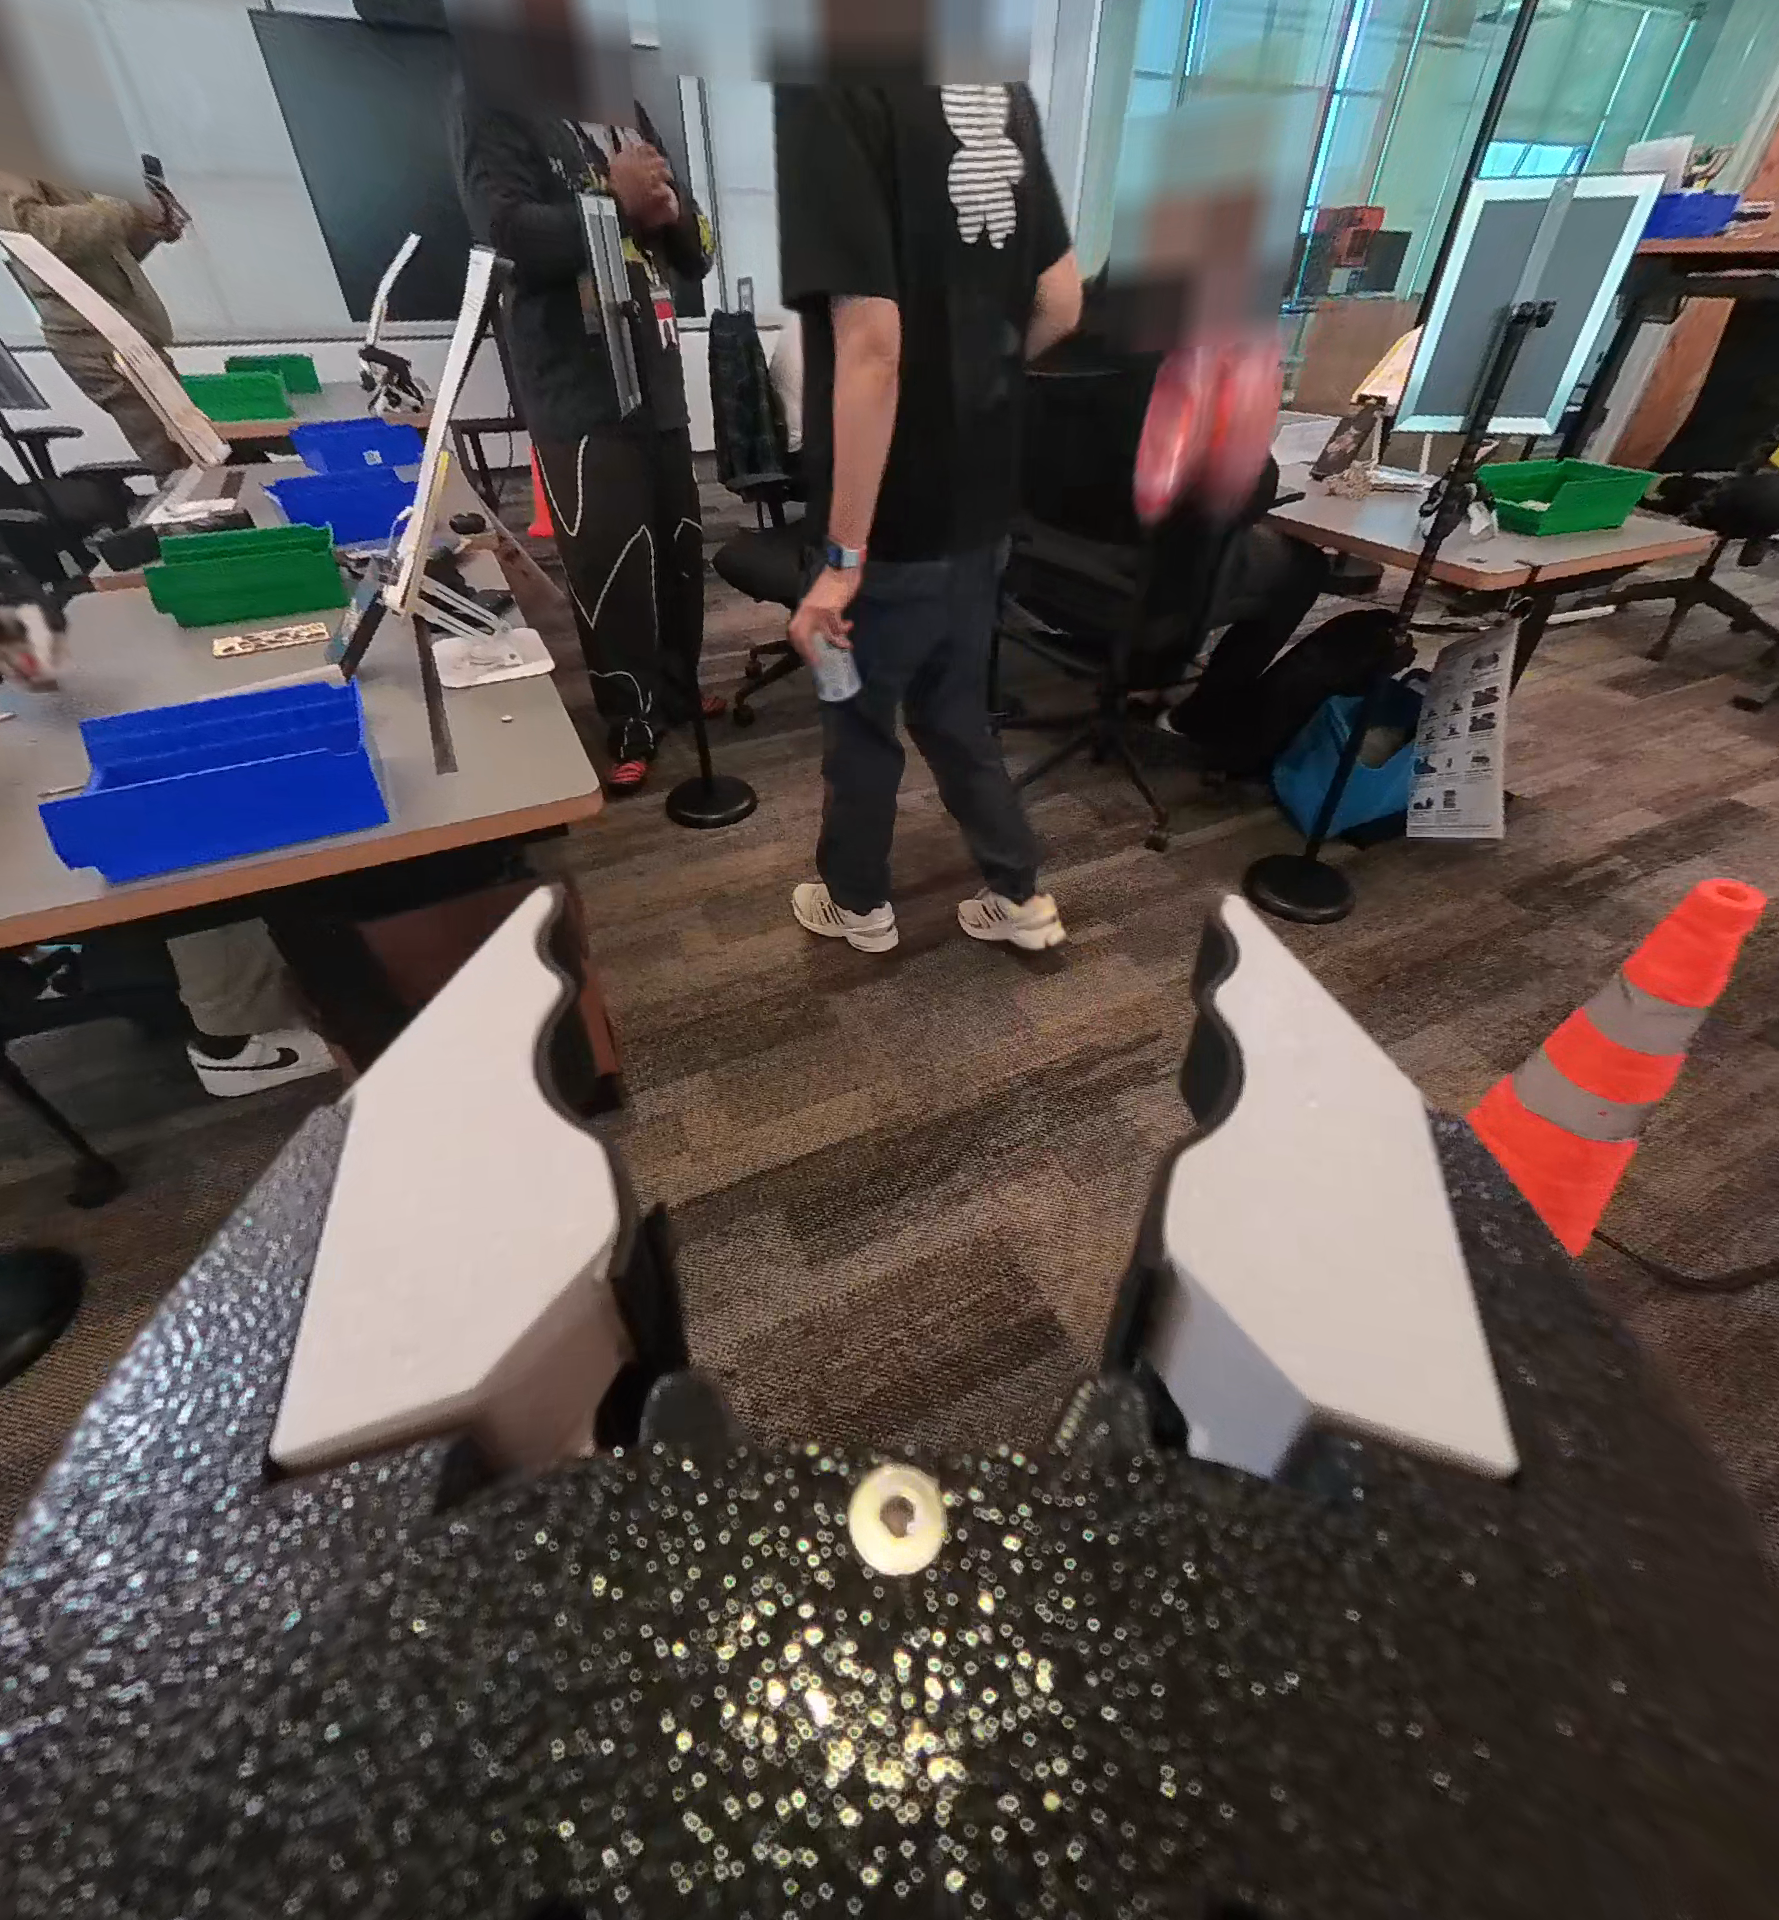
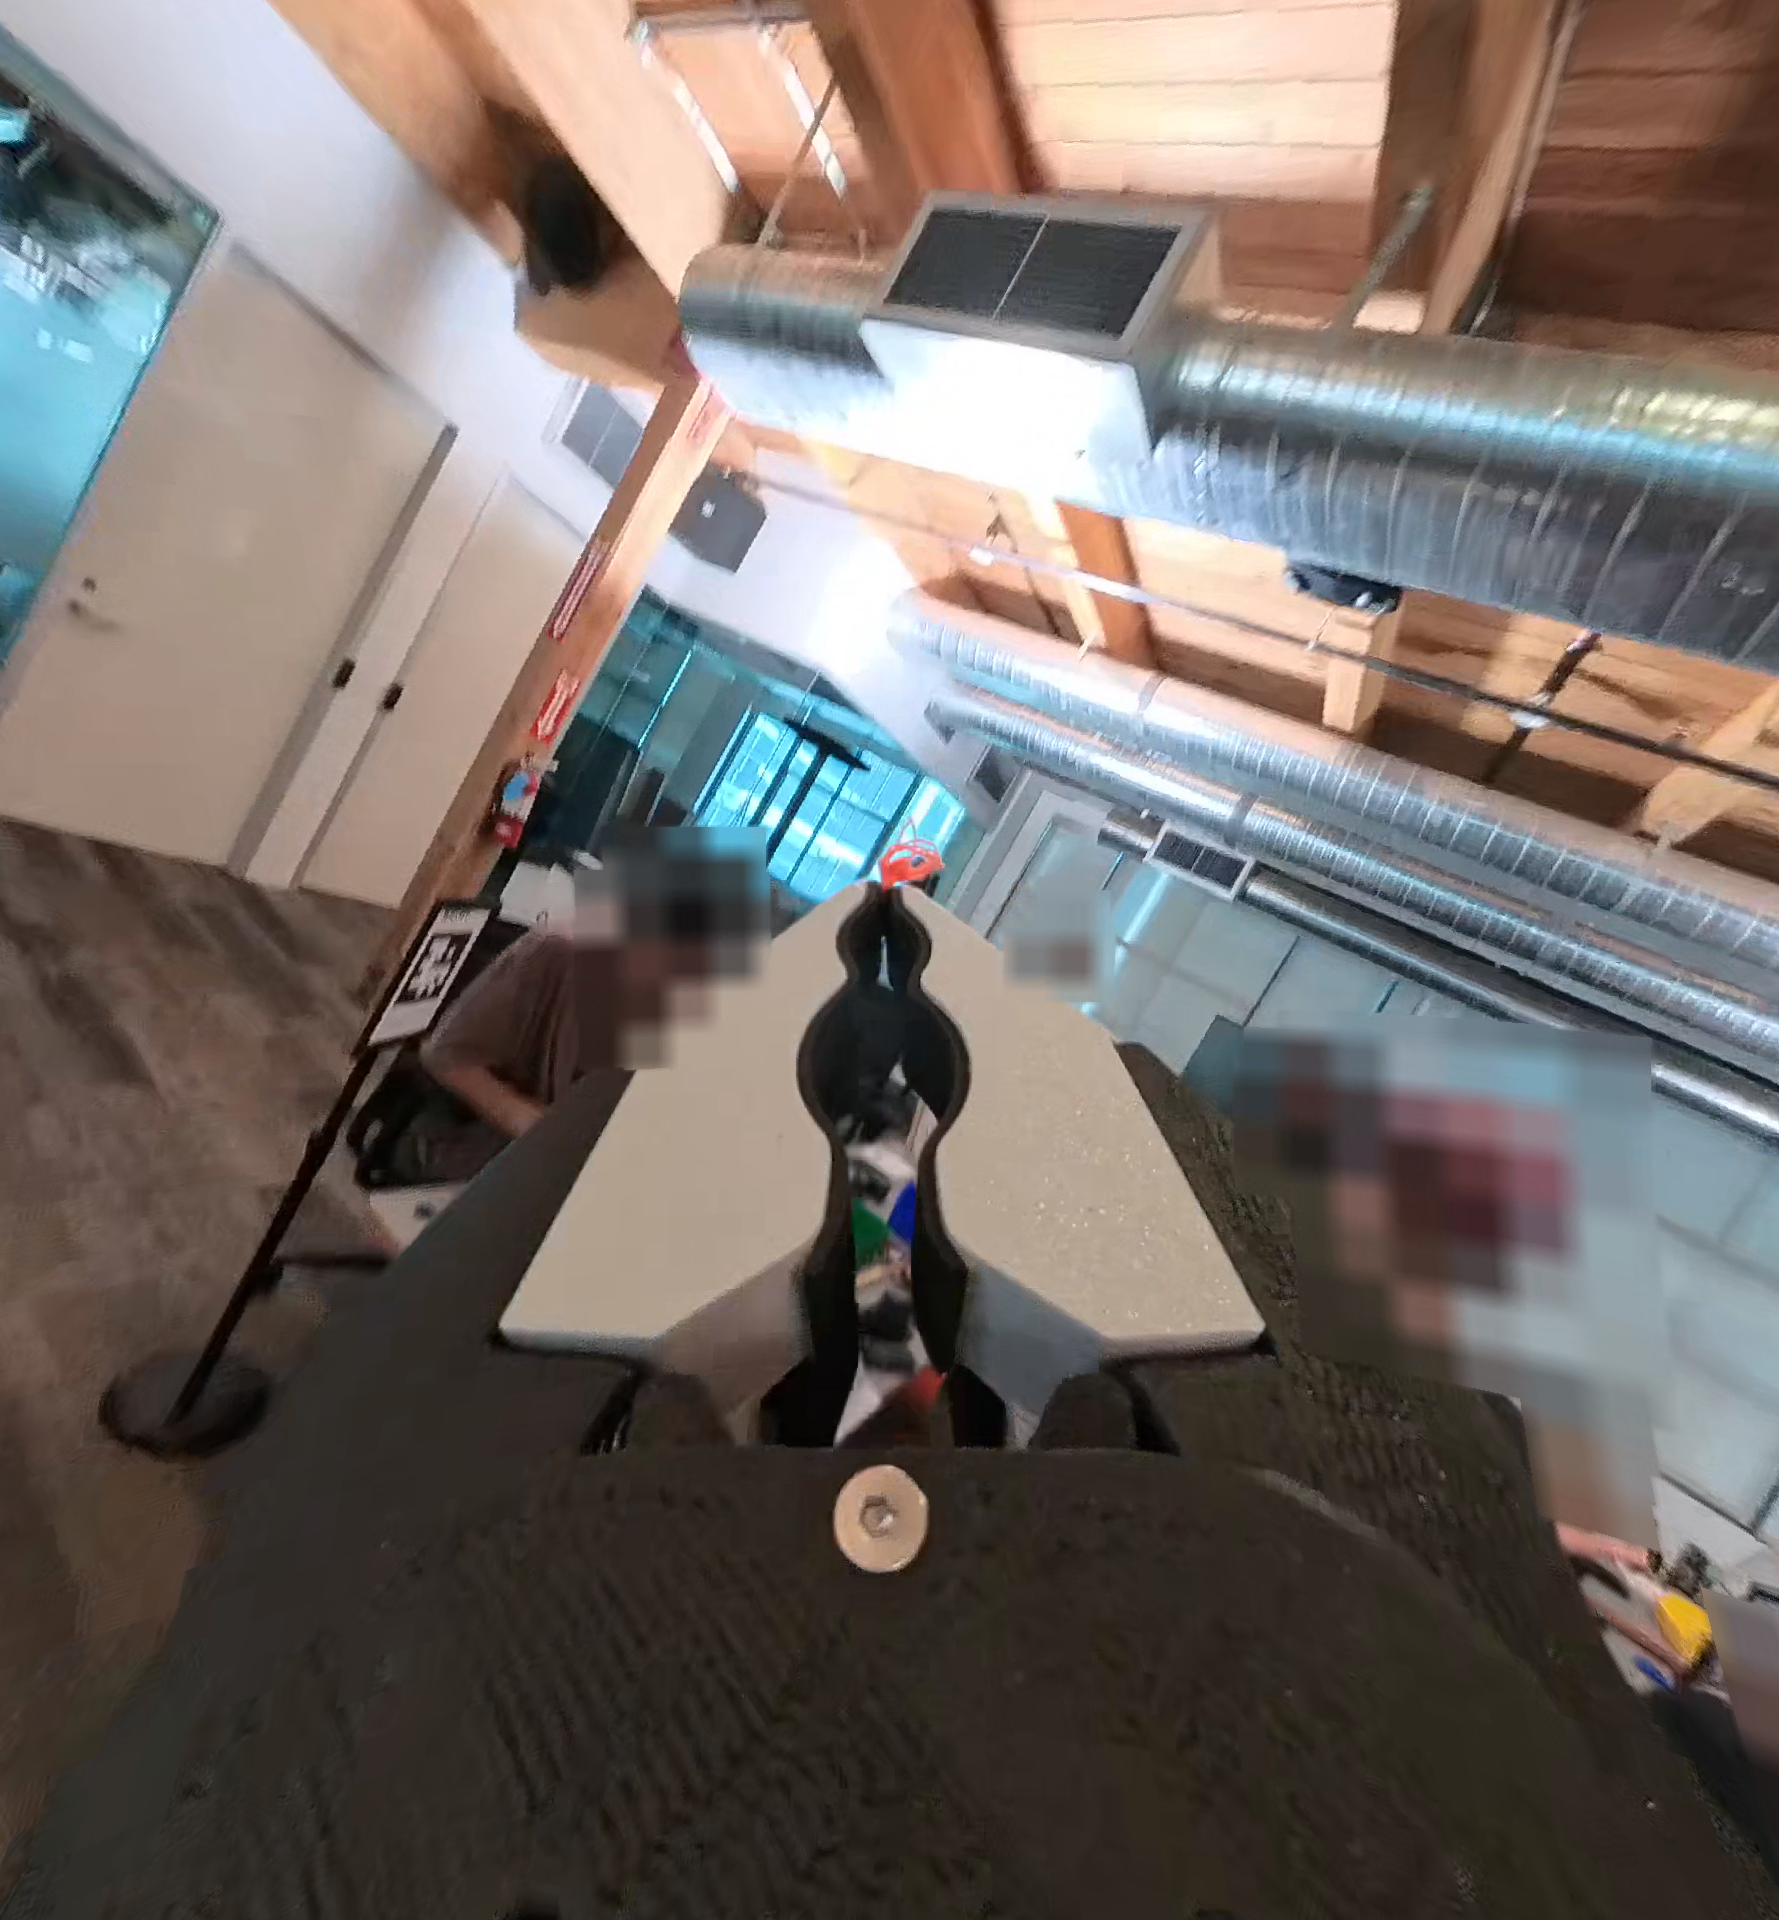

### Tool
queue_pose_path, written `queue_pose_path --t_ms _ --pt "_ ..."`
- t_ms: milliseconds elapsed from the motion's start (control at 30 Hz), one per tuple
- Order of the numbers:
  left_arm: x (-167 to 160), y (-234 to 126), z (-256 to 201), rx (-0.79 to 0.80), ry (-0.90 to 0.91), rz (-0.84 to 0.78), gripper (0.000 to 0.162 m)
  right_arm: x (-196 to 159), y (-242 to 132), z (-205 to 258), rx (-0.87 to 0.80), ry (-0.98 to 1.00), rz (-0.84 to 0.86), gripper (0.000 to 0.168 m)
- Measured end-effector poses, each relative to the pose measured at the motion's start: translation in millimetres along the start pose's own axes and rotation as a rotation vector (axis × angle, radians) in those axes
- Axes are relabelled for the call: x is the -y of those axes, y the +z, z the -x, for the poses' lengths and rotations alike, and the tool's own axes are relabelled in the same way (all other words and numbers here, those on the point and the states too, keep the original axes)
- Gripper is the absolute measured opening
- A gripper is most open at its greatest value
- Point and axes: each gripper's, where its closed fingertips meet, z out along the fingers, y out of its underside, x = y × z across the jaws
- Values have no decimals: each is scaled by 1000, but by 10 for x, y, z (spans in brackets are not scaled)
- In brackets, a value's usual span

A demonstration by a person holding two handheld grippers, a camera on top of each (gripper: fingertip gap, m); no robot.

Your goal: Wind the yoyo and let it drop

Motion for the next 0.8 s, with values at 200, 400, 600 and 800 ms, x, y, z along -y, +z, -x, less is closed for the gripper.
queue_pose_path --t_ms 200,400,600,800 --pt "50 5 -44 -36 -20 -4 113 -635 20 155 0 1 140 0" --pt "34 70 -171 -83 -29 13 112 -1078 -68 323 24 25 241 0" --pt "-102 82 -250 -101 -40 47 113 -2675 -704 1518 244 238 545 0" --pt "-195 9 -175 -89 -86 65 112 -3736 -1233 2378 372 417 770 0"
